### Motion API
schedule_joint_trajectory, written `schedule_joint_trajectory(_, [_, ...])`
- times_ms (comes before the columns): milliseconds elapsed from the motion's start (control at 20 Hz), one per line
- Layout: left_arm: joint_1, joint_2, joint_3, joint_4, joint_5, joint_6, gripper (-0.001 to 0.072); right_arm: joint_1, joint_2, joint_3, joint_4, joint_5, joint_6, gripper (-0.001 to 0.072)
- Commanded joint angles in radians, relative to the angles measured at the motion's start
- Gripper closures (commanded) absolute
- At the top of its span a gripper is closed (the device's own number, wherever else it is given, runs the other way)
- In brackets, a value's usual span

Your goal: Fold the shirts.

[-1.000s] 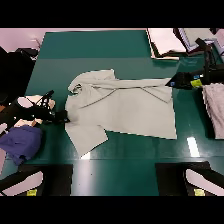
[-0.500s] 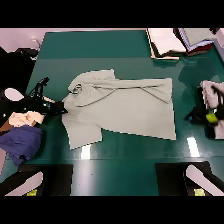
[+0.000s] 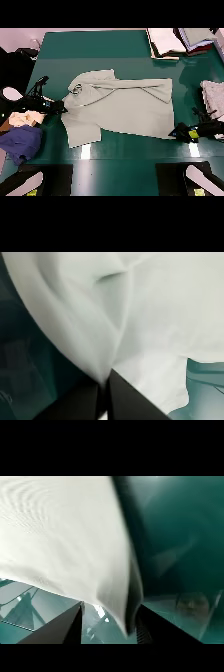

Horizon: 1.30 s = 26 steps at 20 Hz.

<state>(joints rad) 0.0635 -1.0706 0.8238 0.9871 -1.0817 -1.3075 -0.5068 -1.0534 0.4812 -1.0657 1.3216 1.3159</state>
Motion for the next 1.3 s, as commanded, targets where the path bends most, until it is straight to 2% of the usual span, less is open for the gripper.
schedule_joint_trajectory(0, [0.001,0.001,0.001,0.000,-0.001,0.000,0.0678,0.114,-0.062,-0.018,0.084,-0.129,0.005,0.0388])
schedule_joint_trajectory(100, [0.001,0.021,0.001,0.000,-0.003,-0.001,0.0679,0.172,-0.047,-0.010,0.098,-0.154,-0.001,0.0665])
schedule_joint_trajectory(150, [0.001,0.046,0.004,0.001,-0.003,-0.003,0.0679,0.199,-0.021,0.009,0.098,-0.151,-0.003,0.0697])
schedule_joint_trajectory(350, [0.001,0.201,0.161,0.005,-0.029,-0.050,0.0679,0.256,0.178,0.245,0.098,-0.099,-0.008,0.0697])
schedule_joint_trajectory(550, [0.001,0.325,0.546,0.005,-0.049,-0.082,0.0679,0.252,0.347,0.669,0.087,-0.092,-0.008,0.0697])
schedule_joint_trajectory(700, [0.001,0.360,0.850,0.005,-0.023,-0.084,0.0679,0.204,0.396,0.964,0.044,-0.084,-0.007,0.0697])
schedule_joint_trajectory(900, [0.001,0.360,1.123,0.010,-0.003,-0.135,0.0680,0.072,0.380,1.265,0.046,0.024,-0.006,0.0698])
schedule_joint_trajectory(1050, [0.001,0.349,1.149,0.078,0.004,-0.159,0.0681,0.002,0.312,1.413,0.045,0.119,0.020,0.0698])
schedule_joint_trajectory(1250, [0.001,0.216,1.099,0.086,-0.099,-0.178,0.0680,0.001,0.180,1.455,0.055,0.184,0.042,0.0698])
